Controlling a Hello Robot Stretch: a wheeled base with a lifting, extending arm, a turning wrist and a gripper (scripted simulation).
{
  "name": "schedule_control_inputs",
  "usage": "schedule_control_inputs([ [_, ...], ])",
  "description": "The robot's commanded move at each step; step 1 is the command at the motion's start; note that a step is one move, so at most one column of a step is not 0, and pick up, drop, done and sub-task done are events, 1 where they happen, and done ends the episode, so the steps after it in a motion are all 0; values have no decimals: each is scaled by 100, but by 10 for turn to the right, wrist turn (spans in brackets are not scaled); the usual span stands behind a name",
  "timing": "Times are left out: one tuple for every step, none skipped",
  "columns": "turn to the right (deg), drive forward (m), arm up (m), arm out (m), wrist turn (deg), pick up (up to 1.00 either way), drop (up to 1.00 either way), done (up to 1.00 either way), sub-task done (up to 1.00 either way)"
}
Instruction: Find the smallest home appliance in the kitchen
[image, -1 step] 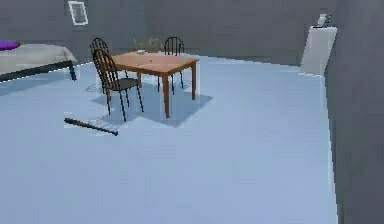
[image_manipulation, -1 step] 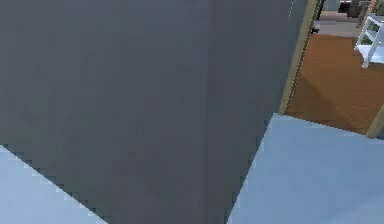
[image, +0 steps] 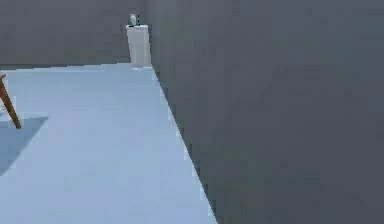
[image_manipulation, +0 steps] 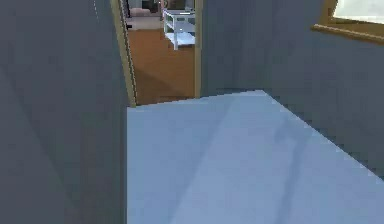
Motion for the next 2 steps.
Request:
schedule_control_inputs([
  [450, 0, 0, 0, 0, 0, 0, 0, 0],
  [450, 0, 0, 0, 0, 0, 0, 0, 0],
])
